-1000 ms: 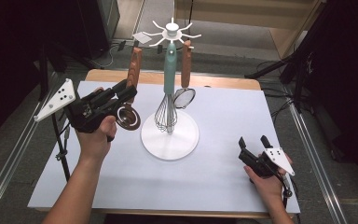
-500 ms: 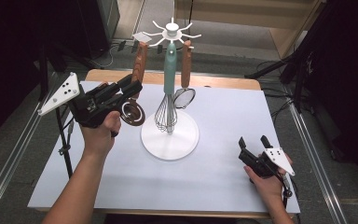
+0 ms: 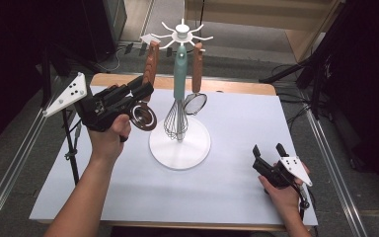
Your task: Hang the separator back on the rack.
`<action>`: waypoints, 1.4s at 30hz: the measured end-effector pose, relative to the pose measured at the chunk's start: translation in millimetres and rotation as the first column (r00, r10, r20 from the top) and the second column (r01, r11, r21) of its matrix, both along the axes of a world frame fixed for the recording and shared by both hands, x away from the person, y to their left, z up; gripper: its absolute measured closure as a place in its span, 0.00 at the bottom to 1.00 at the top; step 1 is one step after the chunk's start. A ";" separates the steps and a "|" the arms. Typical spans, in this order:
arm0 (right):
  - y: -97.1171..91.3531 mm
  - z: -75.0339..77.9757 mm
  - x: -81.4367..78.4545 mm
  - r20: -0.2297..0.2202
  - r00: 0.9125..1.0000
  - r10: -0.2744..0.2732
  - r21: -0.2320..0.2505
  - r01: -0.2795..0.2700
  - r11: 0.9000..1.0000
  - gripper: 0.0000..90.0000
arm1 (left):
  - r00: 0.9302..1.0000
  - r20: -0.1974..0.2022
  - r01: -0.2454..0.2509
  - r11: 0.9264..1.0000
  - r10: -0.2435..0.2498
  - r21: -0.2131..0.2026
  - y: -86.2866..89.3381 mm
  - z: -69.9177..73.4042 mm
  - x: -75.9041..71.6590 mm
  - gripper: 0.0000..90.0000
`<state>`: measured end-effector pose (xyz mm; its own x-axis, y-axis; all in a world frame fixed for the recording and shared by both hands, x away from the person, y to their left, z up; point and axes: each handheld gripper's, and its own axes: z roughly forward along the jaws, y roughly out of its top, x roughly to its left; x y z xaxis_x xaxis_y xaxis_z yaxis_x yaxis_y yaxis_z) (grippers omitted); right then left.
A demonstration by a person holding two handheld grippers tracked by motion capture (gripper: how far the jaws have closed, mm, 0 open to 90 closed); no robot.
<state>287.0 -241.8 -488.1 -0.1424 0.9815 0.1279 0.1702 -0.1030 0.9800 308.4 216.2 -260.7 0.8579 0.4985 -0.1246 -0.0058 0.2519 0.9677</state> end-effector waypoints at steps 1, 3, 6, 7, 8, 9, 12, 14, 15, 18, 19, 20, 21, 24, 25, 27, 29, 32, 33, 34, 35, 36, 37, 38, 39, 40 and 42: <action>0.0 0.0 0.0 0.000 1.000 0.000 0.000 0.000 1.000 0.18 | 1.000 -0.001 0.006 1.000 -0.006 0.004 -0.4 0.0 0.1 0.80; 0.1 0.0 -0.1 0.000 1.000 0.001 0.000 -0.001 1.000 0.18 | 1.000 -0.007 0.008 1.000 -0.008 0.011 -1.9 -0.4 1.0 0.80; 0.1 0.0 -0.1 0.000 1.000 0.001 0.000 -0.001 1.000 0.18 | 1.000 -0.020 0.011 1.000 -0.011 0.014 -3.7 -2.1 4.0 0.80; 0.1 0.0 -0.2 0.000 1.000 0.001 0.000 -0.001 1.000 0.18 | 1.000 -0.025 0.015 1.000 -0.015 0.010 -4.0 -2.8 5.1 0.80; 0.1 0.0 -0.2 0.000 1.000 0.001 0.000 -0.001 1.000 0.18 | 0.999 -0.029 0.020 1.000 -0.020 0.003 -4.0 -3.5 6.3 0.80; 0.1 0.0 -0.2 0.001 1.000 0.001 -0.001 -0.001 1.000 0.18 | 0.999 -0.035 0.026 1.000 -0.026 -0.001 -4.1 -4.2 7.1 0.80; 0.1 0.0 -0.2 0.001 1.000 0.001 0.000 -0.001 1.000 0.18 | 0.998 -0.045 0.042 0.999 -0.043 -0.016 -5.0 -5.8 9.6 0.80; 0.0 -0.1 -0.1 0.002 1.000 0.001 -0.003 -0.001 1.000 0.18 | 0.998 -0.048 0.051 0.999 -0.051 -0.015 -5.4 -6.1 11.0 0.80; 0.2 -0.1 -0.2 0.001 1.000 0.001 0.000 -0.001 1.000 0.18 | 0.997 -0.051 0.053 0.998 -0.054 -0.016 -6.0 -6.1 11.6 0.80; 0.1 -0.1 -0.3 0.003 1.000 0.000 -0.004 0.000 1.000 0.18 | 0.994 -0.068 0.088 0.996 -0.089 -0.024 -6.9 -6.3 15.2 0.80; 0.0 -0.1 -0.2 0.004 1.000 0.000 -0.005 0.000 1.000 0.18 | 0.992 -0.073 0.100 0.995 -0.102 -0.028 -6.7 -6.5 16.6 0.80; 0.0 -0.1 -0.1 0.005 1.000 0.001 -0.006 -0.001 1.000 0.18 | 0.991 -0.081 0.105 0.994 -0.107 -0.031 -6.5 -6.8 17.6 0.80; 0.1 -0.1 -0.2 0.004 1.000 0.002 -0.004 -0.002 1.000 0.18 | 0.989 -0.090 0.114 0.993 -0.117 -0.040 -6.3 -6.9 19.2 0.80; 0.1 -0.1 -0.2 0.003 1.000 0.002 -0.004 -0.002 1.000 0.18 | 0.986 -0.102 0.129 0.990 -0.134 -0.047 -5.9 -5.7 22.1 0.80; 0.1 -0.1 -0.3 0.003 1.000 0.002 -0.005 -0.002 1.000 0.18 | 0.984 -0.108 0.138 0.989 -0.142 -0.048 -6.1 -5.3 23.2 0.80; 0.1 -0.1 -0.2 0.003 1.000 0.003 -0.005 -0.003 1.000 0.18 | 0.978 -0.127 0.159 0.986 -0.164 -0.050 -7.3 -5.0 25.7 0.80; 0.2 -0.1 -0.3 0.002 1.000 0.003 -0.004 -0.003 1.000 0.18 | 0.977 -0.130 0.163 0.985 -0.169 -0.051 -7.7 -5.6 26.2 0.80; 0.1 -0.1 -0.3 0.004 1.000 0.003 -0.006 -0.003 1.000 0.18 | 0.981 -0.116 0.153 0.987 -0.158 -0.047 -7.3 -7.5 24.2 0.80; 0.1 -0.1 -0.3 0.005 1.000 0.001 -0.007 -0.001 1.000 0.18 | 0.983 -0.106 0.147 0.988 -0.152 -0.048 -6.7 -8.4 23.6 0.80; 0.1 -0.1 -0.3 0.006 1.000 0.001 -0.008 -0.001 1.000 0.18 | 0.985 -0.102 0.136 0.989 -0.141 -0.054 -6.0 -9.3 22.7 0.80; 0.0 -0.1 -0.3 0.006 1.000 0.002 -0.008 -0.002 1.000 0.18 | 0.987 -0.096 0.121 0.991 -0.126 -0.052 -4.8 -10.4 22.2 0.79; 0.2 -0.1 -0.4 0.004 1.000 0.003 -0.005 -0.003 1.000 0.18 | 0.990 -0.092 0.100 0.994 -0.104 -0.054 -4.2 -11.3 21.6 0.78; 0.1 -0.1 -0.3 0.006 1.000 0.002 -0.008 -0.002 1.000 0.18 | 0.992 -0.090 0.081 0.995 -0.085 -0.052 -2.8 -12.5 21.5 0.76; 0.0 -0.1 -0.3 0.006 1.000 0.002 -0.008 -0.002 1.000 0.18 | 0.993 -0.091 0.072 0.996 -0.077 -0.055 -1.0 -13.9 21.9 0.73; 0.1 -0.1 -0.4 0.005 1.000 0.001 -0.007 -0.001 1.000 0.18 | 0.994 -0.087 0.060 0.996 -0.065 -0.063 0.4 -15.4 22.2 0.69; 0.1 -0.1 -0.3 0.006 1.000 0.001 -0.008 -0.001 1.000 0.18 | 0.995 -0.084 0.047 0.997 -0.052 -0.062 1.9 -16.7 22.4 0.64; 0.2 -0.1 -0.3 0.003 1.000 0.003 -0.005 -0.002 1.000 0.18 | 0.996 -0.079 0.027 0.998 -0.031 -0.055 4.4 -19.6 22.0 0.59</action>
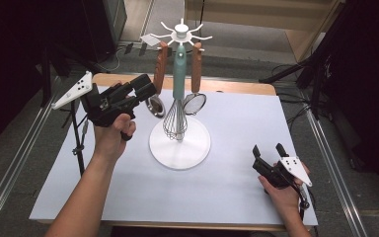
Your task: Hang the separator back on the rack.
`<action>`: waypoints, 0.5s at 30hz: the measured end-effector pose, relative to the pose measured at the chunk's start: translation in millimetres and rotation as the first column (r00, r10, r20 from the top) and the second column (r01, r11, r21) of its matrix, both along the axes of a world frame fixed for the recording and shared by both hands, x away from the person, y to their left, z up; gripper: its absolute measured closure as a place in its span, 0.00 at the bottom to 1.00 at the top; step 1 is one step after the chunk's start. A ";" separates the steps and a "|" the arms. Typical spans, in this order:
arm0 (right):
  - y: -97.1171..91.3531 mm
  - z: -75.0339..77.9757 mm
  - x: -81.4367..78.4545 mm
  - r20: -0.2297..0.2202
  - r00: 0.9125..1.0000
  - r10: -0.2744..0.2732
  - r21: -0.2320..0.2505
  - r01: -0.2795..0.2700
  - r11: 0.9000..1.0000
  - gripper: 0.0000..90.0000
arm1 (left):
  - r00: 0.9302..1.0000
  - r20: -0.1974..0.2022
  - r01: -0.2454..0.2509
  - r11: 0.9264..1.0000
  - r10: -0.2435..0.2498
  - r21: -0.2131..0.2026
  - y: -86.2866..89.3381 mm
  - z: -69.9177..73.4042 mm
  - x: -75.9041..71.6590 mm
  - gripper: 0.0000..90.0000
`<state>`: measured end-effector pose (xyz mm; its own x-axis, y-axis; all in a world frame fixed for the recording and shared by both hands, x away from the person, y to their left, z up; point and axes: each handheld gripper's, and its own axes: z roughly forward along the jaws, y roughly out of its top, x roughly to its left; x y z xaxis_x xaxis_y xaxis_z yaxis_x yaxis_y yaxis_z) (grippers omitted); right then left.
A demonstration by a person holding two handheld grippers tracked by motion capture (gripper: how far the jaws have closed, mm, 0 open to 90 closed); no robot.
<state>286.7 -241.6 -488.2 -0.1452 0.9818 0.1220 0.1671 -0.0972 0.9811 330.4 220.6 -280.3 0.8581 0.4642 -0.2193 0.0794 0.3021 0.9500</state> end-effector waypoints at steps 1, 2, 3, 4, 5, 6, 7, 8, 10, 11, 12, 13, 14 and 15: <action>0.0 0.0 0.0 0.000 1.000 0.000 0.000 0.000 1.000 0.18 | 1.000 0.004 -0.016 1.000 0.016 0.013 0.8 -1.4 -0.4 0.56; -0.1 0.0 0.1 -0.001 1.000 0.000 0.001 0.000 1.000 0.18 | 0.999 -0.001 -0.035 0.999 0.035 0.031 1.1 -2.6 -1.1 0.53; 0.0 0.0 0.1 -0.002 1.000 0.000 0.002 0.000 1.000 0.18 | 0.999 -0.004 -0.049 0.998 0.049 0.050 1.4 -3.9 -1.7 0.49; 0.0 0.0 0.1 -0.002 1.000 0.000 0.001 0.000 1.000 0.18 | 0.998 -0.005 -0.065 0.996 0.065 0.065 1.8 -5.6 -2.3 0.47; 0.1 0.0 0.1 0.000 1.000 -0.001 0.001 0.001 1.000 0.18 | 0.997 -0.003 -0.079 0.994 0.080 0.076 2.2 -7.3 -3.1 0.45; 0.1 0.0 0.1 0.000 1.000 -0.001 0.001 0.001 1.000 0.18 | 0.996 -0.006 -0.093 0.992 0.094 0.089 2.8 -9.1 -4.1 0.42; 0.1 -0.1 0.1 0.000 1.000 -0.002 0.001 0.002 1.000 0.18 | 0.994 -0.007 -0.106 0.990 0.107 0.099 3.6 -11.0 -4.9 0.39; 0.2 0.0 0.1 0.001 1.000 -0.002 0.001 0.002 1.000 0.18 | 0.993 -0.007 -0.114 0.988 0.116 0.104 4.6 -13.3 -5.4 0.38; 0.2 0.0 0.0 0.000 1.000 -0.002 0.001 0.002 1.000 0.18 | 0.990 -0.011 -0.140 0.983 0.142 0.115 7.1 -17.8 -6.5 0.34; 0.2 0.0 0.0 0.000 1.000 -0.002 0.001 0.002 1.000 0.18 | 0.988 -0.012 -0.154 0.981 0.157 0.120 8.5 -20.0 -6.8 0.33; 0.2 0.0 0.1 0.000 1.000 -0.001 0.000 0.001 1.000 0.18 | 0.985 -0.014 -0.167 0.978 0.170 0.123 10.0 -22.4 -7.3 0.32; 0.3 0.0 0.1 0.000 1.000 -0.002 0.000 0.002 1.000 0.18 | 0.983 -0.013 -0.179 0.976 0.182 0.127 11.7 -24.8 -7.7 0.31; 0.3 -0.1 0.1 0.001 1.000 -0.002 0.001 0.002 1.000 0.18 | 0.980 -0.011 -0.194 0.972 0.198 0.135 13.0 -27.3 -8.4 0.29; 0.3 0.0 0.1 0.001 1.000 -0.002 0.001 0.002 1.000 0.18 | 0.975 -0.010 -0.217 0.966 0.221 0.140 13.6 -30.0 -9.0 0.28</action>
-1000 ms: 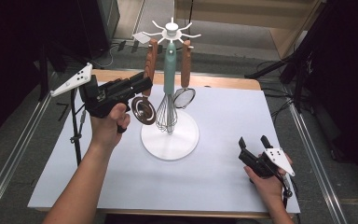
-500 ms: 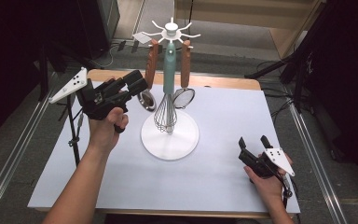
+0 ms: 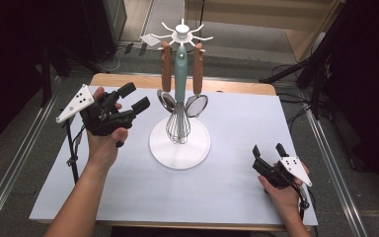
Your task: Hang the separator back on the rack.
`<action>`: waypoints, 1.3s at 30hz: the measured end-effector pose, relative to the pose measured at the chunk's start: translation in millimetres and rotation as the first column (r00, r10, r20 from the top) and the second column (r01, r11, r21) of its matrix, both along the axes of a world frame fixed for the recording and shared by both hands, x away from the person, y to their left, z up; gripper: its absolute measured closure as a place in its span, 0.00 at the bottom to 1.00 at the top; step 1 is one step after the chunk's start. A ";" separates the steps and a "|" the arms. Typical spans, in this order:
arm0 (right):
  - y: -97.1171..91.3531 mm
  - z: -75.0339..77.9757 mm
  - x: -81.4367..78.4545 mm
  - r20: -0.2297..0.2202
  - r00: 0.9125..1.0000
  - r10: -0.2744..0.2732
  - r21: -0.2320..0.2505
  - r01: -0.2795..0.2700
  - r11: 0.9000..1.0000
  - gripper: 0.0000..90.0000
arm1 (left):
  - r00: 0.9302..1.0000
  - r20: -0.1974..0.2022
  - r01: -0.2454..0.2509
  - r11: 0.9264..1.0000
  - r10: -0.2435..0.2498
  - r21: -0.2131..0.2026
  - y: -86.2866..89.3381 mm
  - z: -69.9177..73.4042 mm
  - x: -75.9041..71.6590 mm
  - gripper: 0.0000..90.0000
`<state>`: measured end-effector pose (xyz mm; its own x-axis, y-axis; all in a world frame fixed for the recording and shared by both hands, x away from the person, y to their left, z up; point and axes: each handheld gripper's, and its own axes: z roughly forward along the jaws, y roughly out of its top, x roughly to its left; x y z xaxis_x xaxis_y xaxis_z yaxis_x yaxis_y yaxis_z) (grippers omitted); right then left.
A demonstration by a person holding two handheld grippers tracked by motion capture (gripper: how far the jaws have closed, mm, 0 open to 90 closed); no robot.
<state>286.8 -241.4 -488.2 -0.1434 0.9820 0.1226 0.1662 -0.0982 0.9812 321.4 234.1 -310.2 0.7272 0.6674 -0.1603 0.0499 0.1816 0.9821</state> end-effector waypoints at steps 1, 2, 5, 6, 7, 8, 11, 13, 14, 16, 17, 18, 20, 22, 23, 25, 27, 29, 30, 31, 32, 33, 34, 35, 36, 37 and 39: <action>0.0 0.0 0.0 0.000 1.000 0.000 0.000 0.000 1.000 0.18 | 1.000 0.001 -0.025 1.000 0.025 0.016 0.5 -2.8 -0.2 0.26; 0.0 0.0 0.0 0.000 1.000 0.000 0.000 0.000 1.000 0.18 | 0.999 0.001 -0.048 0.998 0.048 0.033 0.9 -5.8 -0.5 0.25; -0.1 0.0 0.1 -0.001 1.000 0.001 -0.001 -0.001 1.000 0.18 | 0.997 -0.011 -0.075 0.996 0.076 0.055 3.1 -14.9 0.1 0.23; -0.1 0.0 0.1 -0.001 1.000 0.000 0.000 0.000 1.000 0.18 | 0.997 -0.019 -0.077 0.995 0.078 0.061 4.2 -17.8 0.4 0.22; -0.1 0.0 0.1 -0.001 1.000 0.000 -0.001 0.000 1.000 0.18 | 0.996 -0.023 -0.082 0.995 0.084 0.064 5.1 -20.7 1.0 0.21; -0.1 0.0 0.1 -0.001 1.000 0.000 -0.001 0.000 1.000 0.18 | 0.996 -0.030 -0.085 0.994 0.088 0.070 6.3 -23.5 1.4 0.20; -0.1 0.0 0.2 0.000 1.000 -0.001 -0.003 0.001 1.000 0.18 | 0.994 -0.044 -0.100 0.993 0.103 0.069 9.4 -31.2 1.5 0.17; 0.0 0.0 0.1 -0.001 1.000 -0.001 -0.002 0.001 1.000 0.18 | 0.992 -0.052 -0.113 0.991 0.117 0.075 12.0 -35.5 1.6 0.16; 0.0 0.0 0.1 -0.001 1.000 -0.001 -0.002 0.001 1.000 0.18 | 0.990 -0.055 -0.124 0.990 0.128 0.074 12.8 -37.7 1.5 0.16; -0.1 0.0 0.1 -0.001 1.000 -0.001 -0.002 0.001 1.000 0.18 | 0.987 -0.059 -0.146 0.985 0.152 0.092 15.1 -41.8 1.1 0.15; 0.0 0.0 0.1 -0.001 1.000 0.000 -0.003 0.000 1.000 0.18 | 0.986 -0.061 -0.152 0.984 0.158 0.095 16.2 -44.0 1.0 0.15; 0.0 0.0 0.0 -0.001 1.000 -0.001 -0.002 0.001 1.000 0.18 | 0.985 -0.067 -0.153 0.983 0.159 0.098 17.8 -46.1 0.9 0.14; -0.1 0.0 0.1 -0.001 1.000 0.000 -0.003 0.000 1.000 0.18 | 0.984 -0.076 -0.152 0.983 0.159 0.099 21.5 -50.9 0.7 0.12; 0.0 0.0 0.1 -0.001 1.000 0.000 -0.003 0.000 1.000 0.18 | 0.983 -0.085 -0.154 0.983 0.163 0.102 24.1 -54.4 0.5 0.12; -0.1 0.0 0.1 0.000 1.000 -0.001 -0.004 0.001 1.000 0.18 | 0.982 -0.087 -0.160 0.982 0.169 0.105 25.4 -56.3 0.6 0.12; 0.0 0.0 0.1 0.000 1.000 -0.002 -0.005 0.002 1.000 0.18 | 0.979 -0.091 -0.171 0.979 0.181 0.111 27.6 -59.5 0.1 0.12; 0.0 0.0 0.1 0.000 1.000 -0.002 -0.006 0.002 1.000 0.18 | 0.978 -0.094 -0.175 0.977 0.186 0.119 30.0 -62.5 -0.4 0.11; 0.0 0.0 0.1 0.000 1.000 -0.002 -0.006 0.002 1.000 0.18 | 0.977 -0.101 -0.176 0.977 0.188 0.120 32.2 -65.8 -1.0 0.11; 0.1 0.0 0.2 0.000 1.000 -0.002 -0.006 0.002 1.000 0.18 | 0.976 -0.104 -0.180 0.976 0.193 0.125 33.3 -67.8 -1.4 0.11; 0.1 0.0 0.1 -0.001 1.000 -0.002 -0.007 0.002 1.000 0.18 | 0.974 -0.108 -0.183 0.975 0.197 0.127 34.1 -70.0 -1.9 0.11; 0.1 0.0 0.2 0.000 1.000 -0.002 -0.007 0.002 1.000 0.18 | 0.973 -0.113 -0.184 0.974 0.199 0.133 35.3 -72.4 -2.4 0.11; 0.1 0.0 0.1 -0.001 1.000 -0.002 -0.007 0.002 1.000 0.18 | 0.972 -0.118 -0.188 0.973 0.205 0.136 36.3 -75.0 -2.8 0.10; 0.1 0.0 0.1 -0.001 1.000 -0.002 -0.007 0.002 1.000 0.18 | 0.969 -0.123 -0.194 0.971 0.212 0.143 37.5 -77.5 -3.1 0.10; 0.1 0.0 0.1 -0.001 1.000 -0.002 -0.007 0.002 1.000 0.18 | 0.968 -0.129 -0.195 0.969 0.215 0.151 38.7 -79.7 -3.3 0.10; 0.1 0.0 0.1 -0.001 1.000 -0.002 -0.007 0.002 1.000 0.18 | 0.968 -0.129 -0.195 0.969 0.215 0.151 38.7 -79.7 -3.3 0.10; 0.2 0.0 0.1 0.000 1.000 -0.002 -0.007 0.002 1.000 0.18 | 0.961 -0.141 -0.214 0.962 0.238 0.169 40.3 -83.5 -3.2 0.10; 0.2 0.0 0.1 0.000 1.000 -0.001 -0.008 0.001 1.000 0.18 | 0.957 -0.148 -0.223 0.958 0.250 0.180 41.7 -87.4 -4.1 0.11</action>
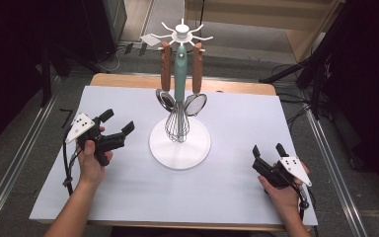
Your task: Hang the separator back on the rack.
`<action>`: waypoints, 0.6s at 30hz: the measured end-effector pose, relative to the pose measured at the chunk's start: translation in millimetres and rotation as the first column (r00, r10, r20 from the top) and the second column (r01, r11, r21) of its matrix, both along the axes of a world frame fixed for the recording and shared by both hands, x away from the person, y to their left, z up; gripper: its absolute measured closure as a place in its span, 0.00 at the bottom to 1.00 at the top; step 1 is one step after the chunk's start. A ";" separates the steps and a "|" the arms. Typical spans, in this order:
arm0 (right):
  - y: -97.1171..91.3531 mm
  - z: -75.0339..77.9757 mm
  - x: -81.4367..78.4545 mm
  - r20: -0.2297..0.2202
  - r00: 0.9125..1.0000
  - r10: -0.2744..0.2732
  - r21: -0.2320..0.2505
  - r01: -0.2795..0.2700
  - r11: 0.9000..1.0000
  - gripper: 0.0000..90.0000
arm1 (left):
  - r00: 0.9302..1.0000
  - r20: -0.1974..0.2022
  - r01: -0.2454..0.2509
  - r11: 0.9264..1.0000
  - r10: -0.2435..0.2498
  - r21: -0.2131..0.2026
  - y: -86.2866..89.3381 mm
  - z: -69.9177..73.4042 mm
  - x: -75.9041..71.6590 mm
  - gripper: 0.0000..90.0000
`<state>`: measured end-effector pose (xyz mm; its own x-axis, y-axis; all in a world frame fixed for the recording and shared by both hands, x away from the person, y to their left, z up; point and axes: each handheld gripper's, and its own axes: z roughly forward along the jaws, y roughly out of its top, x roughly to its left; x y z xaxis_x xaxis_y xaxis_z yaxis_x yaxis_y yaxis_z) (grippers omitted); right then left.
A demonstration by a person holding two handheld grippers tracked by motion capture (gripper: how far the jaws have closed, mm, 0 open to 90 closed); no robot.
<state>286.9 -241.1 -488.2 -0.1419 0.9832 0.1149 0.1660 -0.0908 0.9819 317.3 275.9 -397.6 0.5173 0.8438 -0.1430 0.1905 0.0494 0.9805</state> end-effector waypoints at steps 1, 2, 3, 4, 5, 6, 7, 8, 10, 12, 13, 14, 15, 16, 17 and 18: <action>0.0 0.0 0.0 0.000 1.000 0.000 0.000 0.000 1.000 0.18 | 1.000 -0.003 -0.009 1.000 0.009 0.007 0.7 -1.8 -0.5 0.11; 0.0 0.0 0.0 0.000 1.000 0.000 0.000 0.000 1.000 0.18 | 1.000 -0.005 -0.015 1.000 0.015 0.018 2.1 -3.6 -1.0 0.11; 0.0 0.0 0.0 0.000 1.000 -0.001 -0.001 0.001 1.000 0.18 | 1.000 -0.009 -0.020 1.000 0.020 0.019 3.4 -5.4 -1.7 0.11; 0.0 0.0 0.0 0.000 1.000 0.000 -0.001 0.000 1.000 0.18 | 1.000 -0.015 -0.022 1.000 0.022 0.022 4.7 -6.9 -1.9 0.11; 0.1 0.0 0.0 -0.001 1.000 0.000 -0.001 0.000 1.000 0.18 | 0.999 -0.015 -0.033 0.999 0.033 0.029 5.8 -8.3 -2.4 0.11; 0.1 0.0 0.0 0.000 1.000 0.000 -0.001 0.000 1.000 0.18 | 0.999 -0.018 -0.042 0.999 0.042 0.031 7.2 -10.0 -3.2 0.11; 0.1 0.0 0.1 -0.001 1.000 0.000 -0.001 0.000 1.000 0.18 | 0.999 -0.020 -0.045 0.999 0.046 0.028 7.9 -11.1 -3.5 0.11; 0.1 0.0 0.1 0.000 1.000 0.000 -0.002 0.000 1.000 0.18 | 0.999 -0.024 -0.048 0.998 0.049 0.033 9.2 -12.3 -4.0 0.11; 0.2 0.0 0.1 0.000 1.000 0.000 -0.003 0.000 1.000 0.18 | 0.998 -0.030 -0.052 0.998 0.053 0.043 10.6 -15.1 -5.0 0.11; 0.1 -0.1 0.1 0.000 1.000 0.000 -0.003 0.000 1.000 0.18 | 0.998 -0.036 -0.056 0.997 0.058 0.058 12.0 -18.0 -6.0 0.11; 0.2 0.0 0.0 0.000 1.000 0.000 -0.002 0.000 1.000 0.18 | 0.997 -0.041 -0.055 0.996 0.058 0.067 12.8 -19.3 -6.3 0.11; 0.1 0.0 0.1 0.000 1.000 0.000 -0.002 0.000 1.000 0.18 | 0.997 -0.044 -0.060 0.995 0.063 0.074 13.4 -20.3 -6.9 0.11; 0.2 0.0 0.0 0.000 1.000 0.000 -0.002 0.000 1.000 0.18 | 0.997 -0.044 -0.062 0.995 0.065 0.073 14.3 -21.4 -8.0 0.11; 0.2 0.0 0.0 -0.001 1.000 0.001 -0.002 -0.001 1.000 0.18 | 0.997 -0.043 -0.060 0.996 0.063 0.070 15.5 -22.7 -8.6 0.12; 0.1 0.0 0.0 0.000 1.000 0.000 -0.004 0.000 1.000 0.18 | 0.996 -0.047 -0.066 0.996 0.069 0.068 16.3 -23.7 -9.3 0.12; 0.1 0.0 0.0 0.000 1.000 0.000 -0.004 0.000 1.000 0.18 | 0.996 -0.048 -0.073 0.995 0.076 0.068 17.1 -24.7 -9.6 0.12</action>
